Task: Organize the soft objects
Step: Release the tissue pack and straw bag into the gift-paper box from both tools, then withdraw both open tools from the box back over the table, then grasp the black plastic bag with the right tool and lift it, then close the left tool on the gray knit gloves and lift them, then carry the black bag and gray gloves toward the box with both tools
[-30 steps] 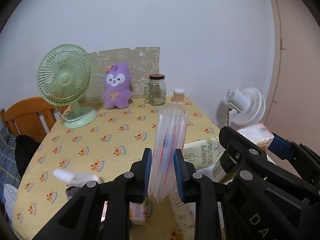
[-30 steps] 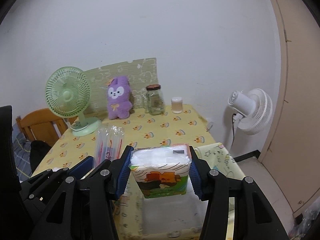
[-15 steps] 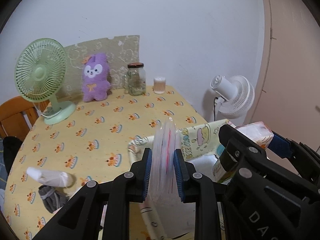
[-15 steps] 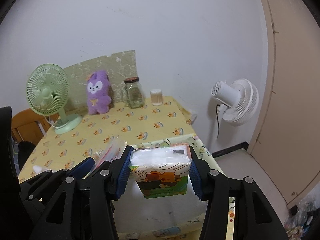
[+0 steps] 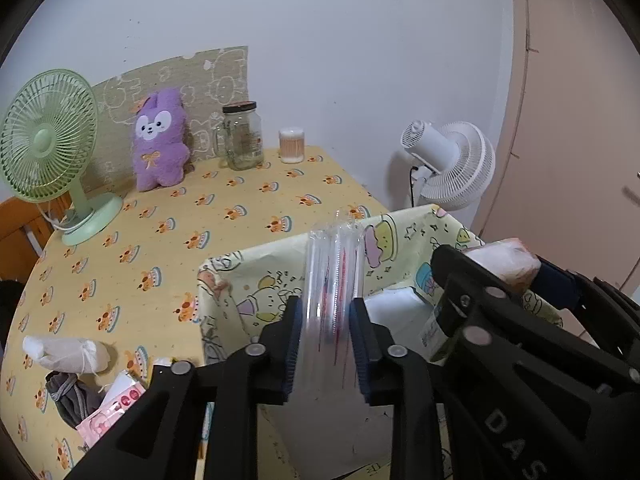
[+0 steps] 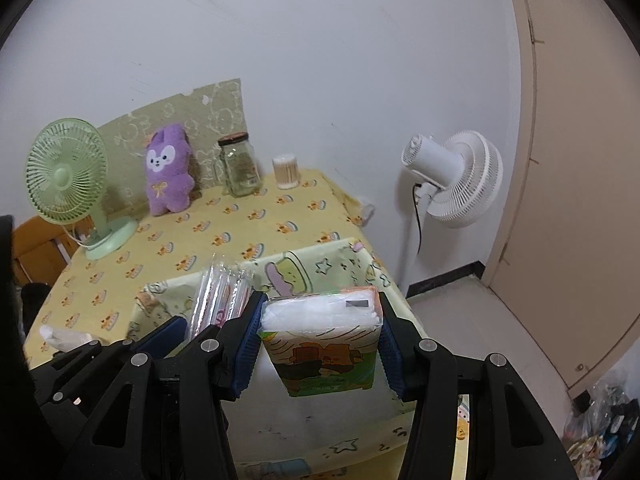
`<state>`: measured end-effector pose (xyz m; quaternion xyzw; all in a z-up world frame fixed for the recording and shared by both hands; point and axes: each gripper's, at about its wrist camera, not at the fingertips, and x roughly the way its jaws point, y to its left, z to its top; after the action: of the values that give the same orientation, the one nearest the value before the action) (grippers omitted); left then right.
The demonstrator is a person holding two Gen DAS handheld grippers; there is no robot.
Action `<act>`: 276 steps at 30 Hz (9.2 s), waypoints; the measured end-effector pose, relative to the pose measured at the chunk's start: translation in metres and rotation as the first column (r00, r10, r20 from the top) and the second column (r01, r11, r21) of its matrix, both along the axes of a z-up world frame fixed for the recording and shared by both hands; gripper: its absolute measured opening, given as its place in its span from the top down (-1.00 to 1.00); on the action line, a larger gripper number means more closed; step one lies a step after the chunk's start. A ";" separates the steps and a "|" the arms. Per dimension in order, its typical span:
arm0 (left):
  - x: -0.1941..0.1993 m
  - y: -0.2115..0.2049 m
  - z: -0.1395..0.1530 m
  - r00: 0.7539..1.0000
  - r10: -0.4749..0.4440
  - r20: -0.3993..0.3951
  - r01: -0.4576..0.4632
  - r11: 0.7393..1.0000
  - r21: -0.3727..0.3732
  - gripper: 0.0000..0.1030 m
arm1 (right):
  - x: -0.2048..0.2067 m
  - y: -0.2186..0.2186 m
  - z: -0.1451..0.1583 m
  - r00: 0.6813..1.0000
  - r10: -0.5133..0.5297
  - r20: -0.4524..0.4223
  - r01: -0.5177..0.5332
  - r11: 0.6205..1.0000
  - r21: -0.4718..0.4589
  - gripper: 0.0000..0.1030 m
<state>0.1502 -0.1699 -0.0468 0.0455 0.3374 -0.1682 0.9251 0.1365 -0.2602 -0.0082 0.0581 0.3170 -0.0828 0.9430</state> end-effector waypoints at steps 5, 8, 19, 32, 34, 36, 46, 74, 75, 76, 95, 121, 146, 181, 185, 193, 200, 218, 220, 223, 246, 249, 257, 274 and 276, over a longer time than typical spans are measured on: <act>0.002 -0.003 -0.001 0.999 0.007 0.053 -0.011 0.997 0.080 0.10 | 0.005 0.000 -0.007 1.000 -0.005 -0.024 0.005 1.000 -0.003 -0.09; 0.007 -0.001 -0.001 0.997 0.030 0.073 -0.039 0.992 0.119 -0.23 | 0.008 0.002 -0.010 0.999 0.004 -0.041 -0.003 1.000 0.009 -0.09; -0.004 -0.005 0.006 0.998 -0.043 0.053 0.040 0.997 0.064 -0.99 | 0.005 -0.003 -0.007 0.998 -0.060 -0.022 0.060 0.998 0.011 -0.89; -0.024 0.011 0.022 0.996 -0.026 0.081 0.023 0.999 0.039 -0.99 | -0.014 0.010 0.011 0.999 -0.049 0.016 0.049 0.999 -0.002 -0.90; -0.028 0.015 0.024 0.996 -0.020 0.088 0.017 0.999 0.033 -0.99 | -0.017 0.014 0.014 0.999 -0.049 0.024 0.049 0.999 -0.006 -0.90; -0.029 0.018 0.025 0.996 -0.011 0.089 0.008 0.999 0.032 -0.99 | -0.021 0.018 0.017 0.998 -0.053 0.032 0.054 0.998 -0.015 -0.93; -0.050 0.041 0.037 0.993 0.015 0.120 -0.016 1.000 0.007 -0.99 | -0.038 0.039 0.033 0.997 -0.022 0.070 0.025 0.999 -0.048 -0.98; -0.096 0.115 0.050 0.974 0.136 0.183 -0.134 0.991 -0.024 -1.00 | -0.076 0.116 0.049 0.983 0.137 0.124 -0.127 0.988 -0.087 -0.99; -0.098 0.117 0.049 0.973 0.139 0.184 -0.137 0.990 -0.025 -1.00 | -0.076 0.118 0.049 0.982 0.141 0.126 -0.130 0.988 -0.087 -0.99; -0.100 0.121 0.048 0.972 0.143 0.185 -0.140 0.990 -0.026 -1.00 | -0.078 0.121 0.048 0.981 0.144 0.132 -0.133 0.987 -0.089 -0.99; -0.103 0.165 0.007 0.968 0.222 0.113 -0.223 0.975 -0.007 -0.99 | -0.080 0.162 0.010 0.972 0.209 0.104 -0.205 0.978 -0.048 -0.99; -0.084 0.197 -0.053 0.955 0.297 -0.025 -0.295 0.954 0.044 -0.99 | -0.053 0.198 -0.058 0.957 0.287 -0.050 -0.285 0.958 0.042 -0.78; -0.074 0.221 -0.071 0.944 0.322 -0.068 -0.321 0.946 0.037 -0.99 | -0.031 0.228 -0.085 0.893 0.435 -0.111 -0.416 0.895 0.159 0.12; -0.053 0.206 -0.038 0.936 0.349 0.036 -0.351 0.935 0.055 -0.93 | -0.034 0.197 -0.038 0.944 0.328 0.042 -0.331 0.940 0.082 0.29; -0.040 0.212 -0.036 0.930 0.365 0.038 -0.366 0.929 0.049 -0.91 | -0.022 0.205 -0.037 0.941 0.335 0.044 -0.338 0.938 0.073 0.29; -0.014 0.218 -0.048 0.930 0.366 0.003 -0.366 0.929 0.048 -0.80 | 0.003 0.211 -0.050 0.941 0.338 0.007 -0.338 0.939 0.070 0.29; 0.003 0.217 -0.054 0.931 0.362 -0.035 -0.361 0.932 0.037 -0.46 | 0.019 0.211 -0.055 0.943 0.333 -0.004 -0.332 0.941 0.068 0.30; -0.011 0.215 -0.048 0.937 0.349 -0.028 -0.349 0.937 0.030 0.24 | 0.011 0.211 -0.050 0.935 0.354 0.001 -0.352 0.932 0.083 0.31; -0.014 0.215 -0.045 0.936 0.353 -0.018 -0.352 0.936 0.030 0.24 | 0.008 0.211 -0.047 0.934 0.357 0.008 -0.356 0.931 0.084 0.31; -0.019 0.215 -0.040 0.935 0.354 -0.007 -0.353 0.935 0.024 0.24 | 0.003 0.210 -0.042 0.933 0.360 0.020 -0.360 0.929 0.085 0.31; -0.068 0.209 0.008 0.922 0.370 0.117 -0.373 0.928 0.005 0.24 | -0.043 0.204 0.006 0.924 0.364 0.120 -0.374 0.924 0.074 0.31; -0.074 0.207 0.012 0.920 0.371 0.129 -0.375 0.927 0.004 0.24 | -0.048 0.202 0.011 0.922 0.363 0.131 -0.374 0.925 0.067 0.31; -0.086 0.199 0.023 0.917 0.367 0.156 -0.370 0.929 -0.009 0.24 | -0.059 0.195 0.024 0.921 0.363 0.145 -0.373 0.926 0.053 0.31; -0.083 0.154 0.041 0.928 0.313 0.202 -0.315 0.949 -0.022 0.24 | -0.061 0.151 0.041 0.930 0.321 0.177 -0.332 0.943 0.033 0.31; -0.081 0.147 0.043 0.930 0.304 0.208 -0.306 0.952 -0.022 0.24 | -0.060 0.144 0.043 0.933 0.312 0.182 -0.322 0.946 0.028 0.31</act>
<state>0.0697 -0.0227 -0.0036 0.0149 0.2422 -0.0151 0.9700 0.0769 -0.1163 0.0345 0.0406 0.2403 0.0849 0.9661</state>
